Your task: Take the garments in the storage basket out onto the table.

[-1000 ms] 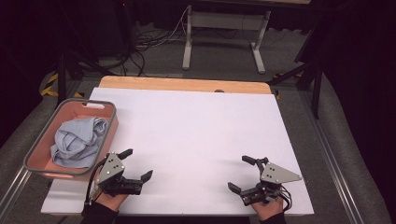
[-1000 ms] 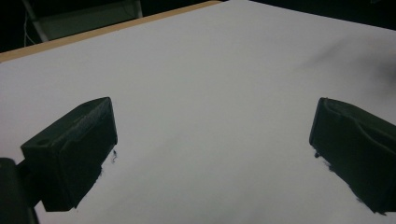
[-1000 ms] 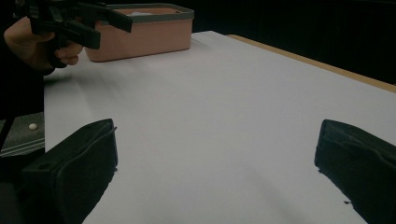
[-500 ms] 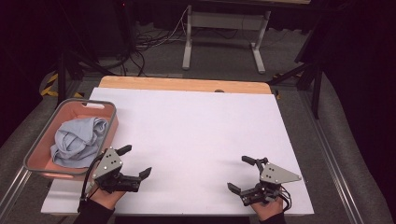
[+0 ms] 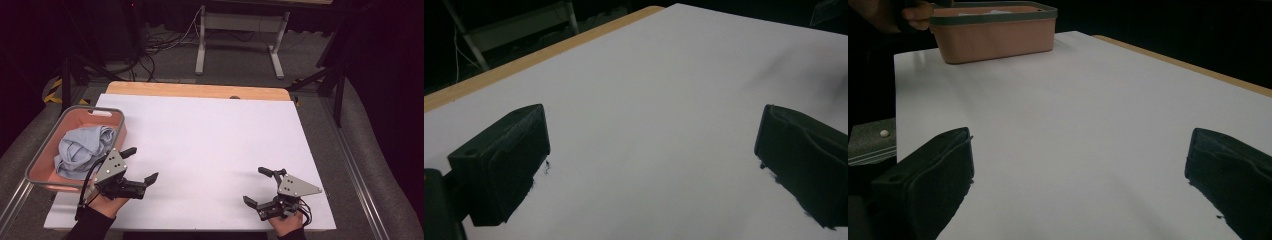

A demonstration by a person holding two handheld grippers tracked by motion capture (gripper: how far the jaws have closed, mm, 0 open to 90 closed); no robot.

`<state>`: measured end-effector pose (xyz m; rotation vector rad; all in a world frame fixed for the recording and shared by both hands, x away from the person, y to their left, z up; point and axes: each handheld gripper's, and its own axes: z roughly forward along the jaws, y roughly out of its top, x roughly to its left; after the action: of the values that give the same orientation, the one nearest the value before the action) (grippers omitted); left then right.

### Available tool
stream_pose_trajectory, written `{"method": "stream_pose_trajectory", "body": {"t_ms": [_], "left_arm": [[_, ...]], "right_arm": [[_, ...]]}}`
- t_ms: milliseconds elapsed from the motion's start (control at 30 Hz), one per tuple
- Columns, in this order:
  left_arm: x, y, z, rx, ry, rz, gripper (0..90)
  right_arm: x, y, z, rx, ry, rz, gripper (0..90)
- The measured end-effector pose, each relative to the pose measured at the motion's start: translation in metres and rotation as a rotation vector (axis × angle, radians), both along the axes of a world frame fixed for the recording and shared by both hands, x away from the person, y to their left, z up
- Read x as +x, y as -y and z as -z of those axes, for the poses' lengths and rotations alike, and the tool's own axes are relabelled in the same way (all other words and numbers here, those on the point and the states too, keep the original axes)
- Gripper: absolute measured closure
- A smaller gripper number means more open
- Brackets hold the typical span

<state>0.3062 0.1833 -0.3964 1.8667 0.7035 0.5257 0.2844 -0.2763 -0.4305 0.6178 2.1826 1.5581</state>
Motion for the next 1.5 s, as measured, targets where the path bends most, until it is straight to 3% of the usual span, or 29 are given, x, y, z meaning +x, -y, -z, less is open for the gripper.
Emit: {"method": "stream_pose_trajectory", "body": {"t_ms": [267,567,700,1033,1500], "left_arm": [[0.006,-0.006,-0.007,-0.01,-0.034,-0.003,0.5],[0.012,-0.014,-0.014,0.02,-0.052,0.003,0.4],[0.015,-0.019,-0.018,0.06,-0.048,0.008,0.9],[0.03,-0.036,-0.027,0.076,-0.088,-0.03,2.2],[0.049,-0.063,-0.037,0.103,-0.099,-0.094,3.1]], "right_arm": [[0.0,-0.001,0.0,-0.001,-0.002,-0.003,0.1],[0.0,-0.001,0.0,-0.004,-0.004,-0.004,0.1],[0.0,-0.002,0.0,-0.005,-0.003,-0.006,0.1],[0.0,-0.002,0.0,-0.006,-0.004,-0.009,0.1],[0.0,-0.002,0.001,-0.005,-0.008,-0.012,0.1]]}}
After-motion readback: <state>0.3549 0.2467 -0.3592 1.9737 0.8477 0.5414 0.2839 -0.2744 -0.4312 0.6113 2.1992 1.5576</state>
